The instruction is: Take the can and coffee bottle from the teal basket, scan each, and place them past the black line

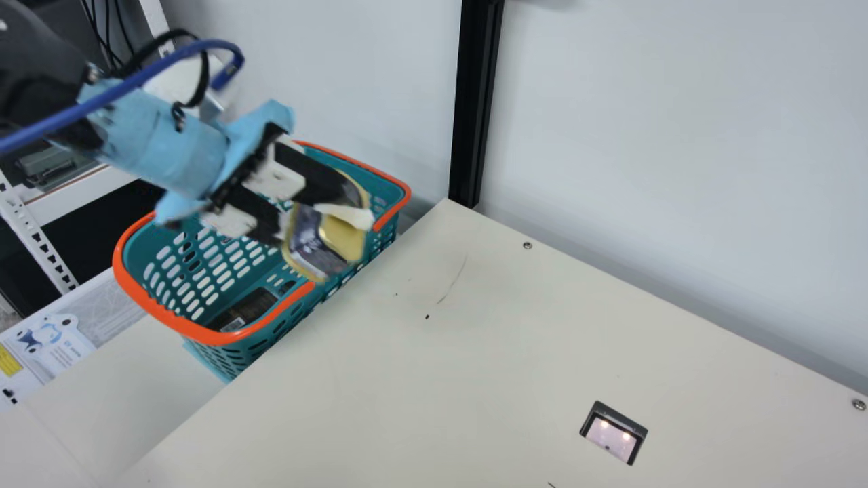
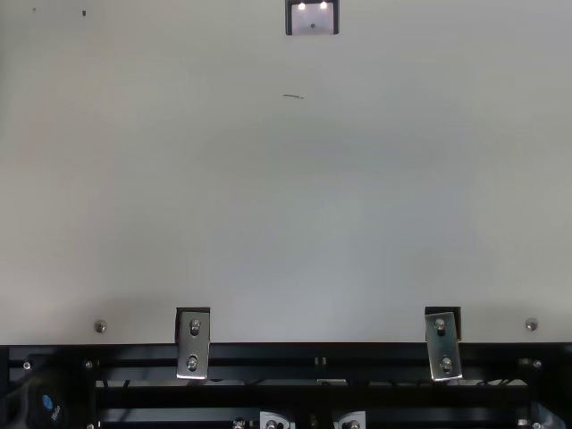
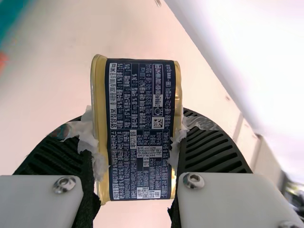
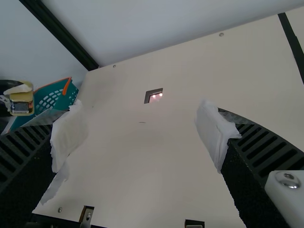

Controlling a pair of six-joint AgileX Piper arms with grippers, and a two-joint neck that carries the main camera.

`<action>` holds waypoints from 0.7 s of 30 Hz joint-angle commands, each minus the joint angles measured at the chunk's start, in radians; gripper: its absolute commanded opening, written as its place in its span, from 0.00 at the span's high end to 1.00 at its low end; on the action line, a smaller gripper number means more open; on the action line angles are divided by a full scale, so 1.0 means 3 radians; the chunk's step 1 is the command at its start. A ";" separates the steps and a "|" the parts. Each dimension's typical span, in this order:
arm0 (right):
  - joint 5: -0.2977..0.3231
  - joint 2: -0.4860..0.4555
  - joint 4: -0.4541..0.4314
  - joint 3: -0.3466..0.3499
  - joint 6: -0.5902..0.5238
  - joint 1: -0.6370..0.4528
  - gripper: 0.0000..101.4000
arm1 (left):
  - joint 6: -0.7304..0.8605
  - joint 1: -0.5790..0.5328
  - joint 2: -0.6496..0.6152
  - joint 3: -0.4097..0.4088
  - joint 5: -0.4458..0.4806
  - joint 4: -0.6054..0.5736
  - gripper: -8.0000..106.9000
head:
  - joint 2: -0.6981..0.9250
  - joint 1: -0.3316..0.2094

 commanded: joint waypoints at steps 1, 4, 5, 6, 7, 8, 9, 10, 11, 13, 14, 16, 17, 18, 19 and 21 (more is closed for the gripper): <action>0.0000 0.0000 0.0000 0.0000 0.0000 0.0000 0.00 | -0.0275 -0.0187 -0.0064 0.0124 0.0000 -0.0268 0.84 | 0.0052 -0.0107; 0.0000 0.0000 0.0000 0.0000 0.0000 0.0000 0.00 | -0.0577 -0.0342 -0.0153 0.0147 0.0000 -0.0479 0.84 | 0.0052 -0.0107; 0.0000 0.0000 0.0000 0.0000 0.0000 0.0000 0.00 | -0.0676 -0.0390 -0.0176 0.0142 0.0000 -0.0544 0.84 | 0.0052 -0.0107; 0.0000 0.0000 0.0000 0.0000 0.0000 0.0000 0.00 | -0.0769 -0.0432 -0.0200 0.0134 0.0000 -0.0605 0.84 | 0.0052 -0.0107; 0.0000 0.0000 0.0000 0.0000 0.0000 0.0000 0.00 | -0.0867 -0.0474 -0.0226 0.0117 0.0000 -0.0665 0.84 | 0.0052 -0.0107; 0.0000 0.0000 0.0000 0.0000 0.0000 0.0000 0.00 | -0.0955 -0.0519 -0.0246 0.0105 0.0000 -0.0726 0.84 | 0.0052 -0.0107; 0.0000 0.0000 0.0000 0.0000 0.0000 0.0000 0.00 | -0.1028 -0.0555 -0.0262 0.0098 0.0000 -0.0787 0.84 | 0.0052 -0.0107; 0.0000 0.0000 0.0000 0.0000 0.0000 0.0000 0.00 | -0.1103 -0.0593 -0.0287 0.0091 0.0000 -0.0846 0.84 | 0.0052 -0.0107; 0.0000 0.0000 0.0000 0.0000 0.0000 0.0000 0.00 | -0.1184 -0.0639 -0.0310 0.0079 0.0000 -0.0901 0.84 | 0.0052 -0.0107; 0.0000 0.0000 0.0000 0.0000 0.0000 0.0000 0.00 | -0.1323 -0.0706 -0.0369 0.0066 0.0000 -0.1004 0.84 | 0.0052 -0.0107; 0.0000 0.0000 0.0000 0.0000 0.0000 0.0000 0.00 | -0.1390 -0.0736 -0.0401 0.0060 0.0000 -0.1052 0.84 | 0.0052 -0.0107; 0.0000 0.0000 0.0000 0.0000 0.0000 0.0000 0.00 | -0.1523 -0.0788 -0.0461 0.0040 0.0000 -0.1138 0.84 | 0.0052 -0.0107; 0.0000 0.0000 0.0000 0.0000 0.0000 0.0000 0.00 | -0.1590 -0.0806 -0.0495 0.0034 0.0000 -0.1176 0.84 | 0.0052 -0.0107; 0.0000 0.0000 0.0000 0.0000 0.0000 0.0000 0.00 | -0.1654 -0.0821 -0.0520 0.0020 0.0000 -0.1209 0.84 | 0.0052 -0.0107; 0.0000 0.0000 0.0000 0.0000 0.0000 0.0000 0.00 | -0.1707 -0.0827 -0.0548 0.0019 0.0000 -0.1242 0.84 | 0.0052 -0.0107; 0.0000 0.0000 0.0000 0.0000 0.0000 0.0000 0.00 | -0.1810 -0.0829 -0.0582 0.0005 0.0000 -0.1296 0.84 | 0.0052 -0.0107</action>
